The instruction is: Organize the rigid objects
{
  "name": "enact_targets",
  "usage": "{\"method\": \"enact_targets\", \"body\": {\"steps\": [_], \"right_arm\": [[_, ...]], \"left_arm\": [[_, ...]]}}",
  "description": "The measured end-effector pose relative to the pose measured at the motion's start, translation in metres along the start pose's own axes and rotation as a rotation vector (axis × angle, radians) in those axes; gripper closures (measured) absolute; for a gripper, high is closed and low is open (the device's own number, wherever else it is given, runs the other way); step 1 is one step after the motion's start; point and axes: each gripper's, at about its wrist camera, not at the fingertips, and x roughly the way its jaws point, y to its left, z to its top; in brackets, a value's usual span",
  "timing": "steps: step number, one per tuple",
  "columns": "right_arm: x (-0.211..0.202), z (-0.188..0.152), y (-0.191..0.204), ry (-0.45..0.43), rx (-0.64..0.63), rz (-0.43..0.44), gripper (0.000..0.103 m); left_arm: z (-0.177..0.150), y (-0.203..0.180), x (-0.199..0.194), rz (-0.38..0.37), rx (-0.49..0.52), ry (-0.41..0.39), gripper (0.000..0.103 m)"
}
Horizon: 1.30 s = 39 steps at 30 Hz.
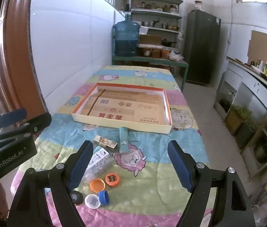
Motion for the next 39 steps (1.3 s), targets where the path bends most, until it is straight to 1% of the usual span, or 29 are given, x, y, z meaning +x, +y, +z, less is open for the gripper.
{"method": "enact_targets", "body": {"steps": [5,9,14,31,32,39], "right_arm": [[0.001,0.0,-0.001,0.01,-0.001,-0.005,0.021],[0.001,0.0,0.0,0.013,0.01,-0.003,0.021],[0.001,0.004,0.001,0.021,0.015,0.005,0.021],[0.003,-0.002,0.0,0.028,0.013,0.005,0.021],[0.01,-0.006,0.003,0.03,0.011,0.007,0.021],[0.011,-0.008,0.003,0.033,0.009,0.007,0.021]], "left_arm": [[-0.003,-0.005,-0.001,-0.002,0.027,0.001,0.042],[-0.002,-0.01,-0.002,0.017,0.032,0.007,0.042],[-0.003,-0.006,-0.002,0.007,0.009,0.017,0.042],[-0.003,-0.001,0.001,0.003,0.004,0.022,0.042],[-0.003,-0.001,0.001,0.003,0.004,0.021,0.042],[-0.003,-0.001,0.001,0.003,0.003,0.023,0.042]]}}
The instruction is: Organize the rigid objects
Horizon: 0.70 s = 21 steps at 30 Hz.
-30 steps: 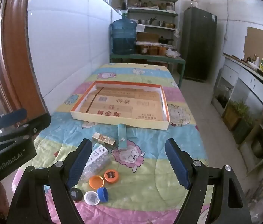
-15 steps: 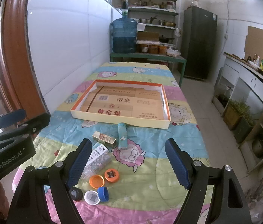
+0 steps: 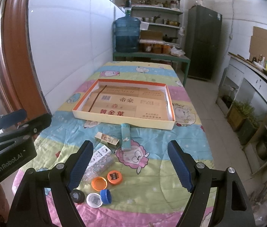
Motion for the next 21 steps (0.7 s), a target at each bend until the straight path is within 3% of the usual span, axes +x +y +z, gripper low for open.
{"method": "enact_targets", "body": {"steps": [21], "right_arm": [[0.0032,-0.0009,0.0016,0.012,0.001,0.006,0.021]], "left_arm": [[-0.0016,0.0014,0.0019,0.0,0.0,0.003,0.042]]}}
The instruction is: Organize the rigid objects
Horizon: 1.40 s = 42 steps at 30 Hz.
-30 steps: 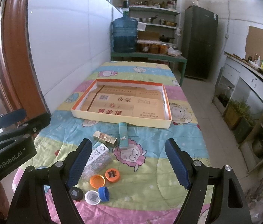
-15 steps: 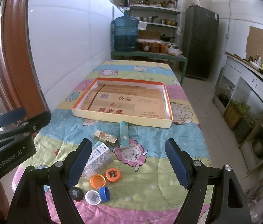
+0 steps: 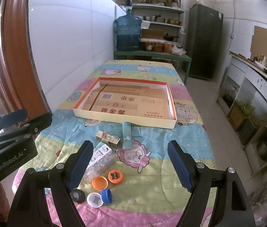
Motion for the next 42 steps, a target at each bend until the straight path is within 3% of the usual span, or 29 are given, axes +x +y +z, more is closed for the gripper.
{"method": "enact_targets", "body": {"steps": [25,42], "right_arm": [[0.004,-0.003,0.001,0.008,0.0,0.008,0.021],[0.01,-0.018,-0.005,0.041,0.012,0.046,0.021]], "left_arm": [[-0.001,0.0,0.001,-0.002,-0.004,0.004,0.042],[-0.024,0.009,0.023,-0.018,-0.029,0.047,0.042]]}}
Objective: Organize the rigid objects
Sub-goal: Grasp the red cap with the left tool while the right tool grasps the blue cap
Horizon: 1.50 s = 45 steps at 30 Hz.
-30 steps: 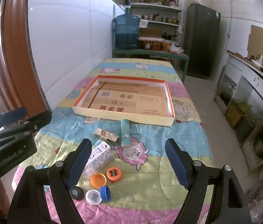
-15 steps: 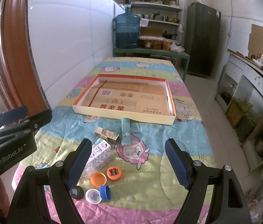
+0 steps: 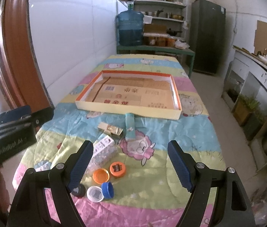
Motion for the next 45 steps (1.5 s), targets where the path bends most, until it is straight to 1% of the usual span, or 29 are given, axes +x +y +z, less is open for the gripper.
{"method": "enact_targets", "body": {"steps": [7,10,13,18,21,23,25,26,27,28,29,32,34,35,37,39,40,43,45], "right_arm": [[0.01,-0.031,0.003,0.046,-0.03,0.044,0.021],[0.015,-0.045,0.005,0.064,-0.044,0.055,0.021],[0.019,-0.055,0.002,0.079,-0.033,0.069,0.021],[0.025,-0.06,-0.004,0.091,-0.01,0.068,0.021],[0.032,-0.061,-0.003,0.112,-0.004,0.088,0.022],[0.037,-0.062,-0.001,0.124,-0.006,0.108,0.027],[0.044,-0.062,0.001,0.149,-0.007,0.131,0.038],[0.047,-0.063,0.002,0.159,-0.005,0.14,0.041],[0.051,-0.064,0.003,0.173,-0.001,0.154,0.046],[0.053,-0.064,0.003,0.182,0.0,0.165,0.05],[0.055,-0.065,0.004,0.184,0.001,0.171,0.052],[0.058,-0.065,0.006,0.194,-0.001,0.194,0.061],[0.06,-0.066,0.007,0.201,0.002,0.205,0.069],[0.06,-0.066,0.007,0.201,0.004,0.21,0.07],[0.06,-0.065,0.007,0.2,0.006,0.221,0.077],[0.06,-0.065,0.007,0.202,0.007,0.231,0.078],[0.06,-0.066,0.007,0.202,0.005,0.234,0.078],[0.06,-0.065,0.008,0.204,0.0,0.24,0.078],[0.06,-0.065,0.008,0.206,-0.001,0.244,0.078]], "left_arm": [[-0.024,0.015,0.016,-0.035,-0.009,0.039,0.042],[-0.035,0.016,0.022,-0.049,0.008,0.064,0.042],[-0.048,0.012,0.026,-0.084,0.035,0.087,0.042],[-0.06,-0.001,0.035,-0.127,0.089,0.12,0.042],[-0.062,-0.004,0.041,-0.15,0.099,0.139,0.042],[-0.063,-0.003,0.045,-0.16,0.1,0.149,0.042],[-0.064,-0.002,0.049,-0.172,0.099,0.157,0.044],[-0.064,-0.002,0.05,-0.178,0.1,0.162,0.046],[-0.064,-0.002,0.052,-0.192,0.1,0.17,0.047],[-0.063,-0.002,0.055,-0.197,0.102,0.174,0.047],[-0.064,-0.002,0.057,-0.204,0.102,0.175,0.047],[-0.063,0.0,0.06,-0.229,0.096,0.168,0.047],[-0.062,0.002,0.063,-0.26,0.091,0.168,0.048],[-0.062,0.003,0.064,-0.276,0.086,0.17,0.05],[-0.061,0.007,0.067,-0.319,0.065,0.182,0.053],[-0.061,0.012,0.069,-0.359,0.045,0.196,0.053],[-0.062,0.013,0.069,-0.367,0.044,0.196,0.053],[-0.064,0.014,0.068,-0.37,0.074,0.187,0.053],[-0.065,0.012,0.069,-0.358,0.114,0.187,0.054]]}}
